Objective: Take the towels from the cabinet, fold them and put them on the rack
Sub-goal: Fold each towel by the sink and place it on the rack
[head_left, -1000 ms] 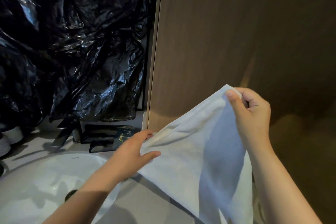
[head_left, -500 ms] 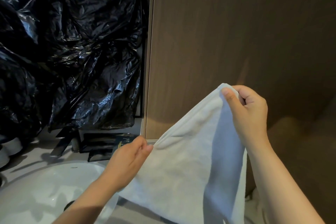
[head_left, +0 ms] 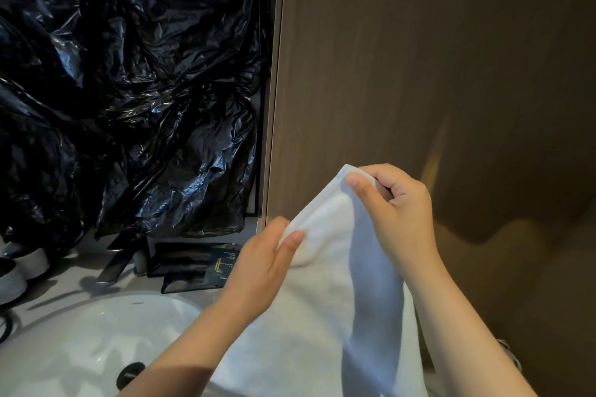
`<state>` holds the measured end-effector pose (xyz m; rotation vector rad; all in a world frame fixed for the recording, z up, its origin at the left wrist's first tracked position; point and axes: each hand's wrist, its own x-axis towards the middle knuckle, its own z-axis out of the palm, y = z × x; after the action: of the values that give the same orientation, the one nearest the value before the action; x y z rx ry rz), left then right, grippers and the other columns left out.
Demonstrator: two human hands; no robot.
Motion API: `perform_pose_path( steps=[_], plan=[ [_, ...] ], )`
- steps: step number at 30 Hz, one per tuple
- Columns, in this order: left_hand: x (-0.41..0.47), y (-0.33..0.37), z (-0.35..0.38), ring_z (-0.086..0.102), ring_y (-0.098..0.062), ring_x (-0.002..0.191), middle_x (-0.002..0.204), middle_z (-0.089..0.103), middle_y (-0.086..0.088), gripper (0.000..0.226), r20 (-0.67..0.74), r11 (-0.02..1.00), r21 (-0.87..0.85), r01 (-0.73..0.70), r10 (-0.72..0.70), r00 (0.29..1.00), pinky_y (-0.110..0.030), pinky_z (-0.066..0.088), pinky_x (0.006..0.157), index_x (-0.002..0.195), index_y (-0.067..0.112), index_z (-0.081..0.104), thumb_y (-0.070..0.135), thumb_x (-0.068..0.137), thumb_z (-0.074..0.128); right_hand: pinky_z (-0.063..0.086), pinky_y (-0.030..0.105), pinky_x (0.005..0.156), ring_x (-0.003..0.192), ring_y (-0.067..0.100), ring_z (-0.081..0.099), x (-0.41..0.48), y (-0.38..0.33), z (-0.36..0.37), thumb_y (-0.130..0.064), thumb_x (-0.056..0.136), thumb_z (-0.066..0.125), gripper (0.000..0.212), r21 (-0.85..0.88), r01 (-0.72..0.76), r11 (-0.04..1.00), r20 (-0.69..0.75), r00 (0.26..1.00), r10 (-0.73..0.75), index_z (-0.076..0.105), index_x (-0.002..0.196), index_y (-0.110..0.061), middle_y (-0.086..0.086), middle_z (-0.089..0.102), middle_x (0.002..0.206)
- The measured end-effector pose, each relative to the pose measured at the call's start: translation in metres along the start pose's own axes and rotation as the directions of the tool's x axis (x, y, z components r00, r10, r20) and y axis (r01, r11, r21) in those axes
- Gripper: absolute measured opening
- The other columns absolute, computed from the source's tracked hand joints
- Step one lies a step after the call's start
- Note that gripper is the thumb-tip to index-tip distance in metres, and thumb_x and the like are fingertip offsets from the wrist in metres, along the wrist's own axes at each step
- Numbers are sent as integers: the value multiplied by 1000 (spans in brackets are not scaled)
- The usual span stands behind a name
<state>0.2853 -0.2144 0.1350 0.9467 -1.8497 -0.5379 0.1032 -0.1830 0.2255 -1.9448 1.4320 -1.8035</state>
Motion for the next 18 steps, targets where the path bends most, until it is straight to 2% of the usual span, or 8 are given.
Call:
perform_pose_path(
  steps=[4,9,11,13,14,16,18],
  plan=[
    [-6,-10,-6,43,-6,60,68,46,15,33,-24,998,42,-38,39,999,-16,31,53,70,36,38,60,92,35,53,29,69,82,13,64,-6,3,5,-35,91,66,13,-17,-1,1000,-4,1000,1,70,81,-28,-11,67,77],
    [-23,-28,-2,45,-9,60,65,48,11,45,22,996,75,48,-50,999,-19,33,54,70,31,41,72,85,30,52,17,68,85,9,64,-2,7,5,-30,93,65,12,0,-23,1000,-63,998,23,70,83,-29,-16,67,79],
    [-30,-37,-3,50,-10,65,70,53,11,51,33,989,129,74,-79,996,-20,34,55,70,29,45,76,84,29,53,23,69,82,10,64,6,8,0,-30,93,65,14,-15,-27,1000,-112,993,25,71,82,-24,-13,66,78],
    [-36,-45,-5,52,-3,67,73,56,24,43,57,979,176,100,-112,992,-18,33,53,68,37,42,75,87,33,52,30,67,75,11,61,19,10,-10,-29,94,64,20,-31,-18,999,-167,986,13,70,79,-16,-7,65,75],
    [-37,-49,-8,53,1,66,73,56,28,40,77,971,209,113,-131,988,-17,32,52,67,40,41,74,86,34,48,30,62,69,9,57,27,10,-15,-28,94,64,25,-44,-13,999,-186,983,4,66,75,-14,-6,61,70],
    [-32,-55,-17,52,-1,61,64,56,17,41,93,953,272,133,-163,982,-17,32,52,67,37,42,74,80,34,38,23,56,59,7,46,40,12,-27,-28,95,62,36,-67,-16,998,-212,977,1,56,66,-8,-7,49,60],
    [-18,-59,-31,51,-5,57,57,52,9,43,62,943,302,140,-166,984,-21,33,51,64,33,42,73,79,36,35,18,53,56,5,43,50,14,-35,-31,94,62,43,-76,-29,997,-231,973,11,52,65,-2,-8,46,57]
  ],
)
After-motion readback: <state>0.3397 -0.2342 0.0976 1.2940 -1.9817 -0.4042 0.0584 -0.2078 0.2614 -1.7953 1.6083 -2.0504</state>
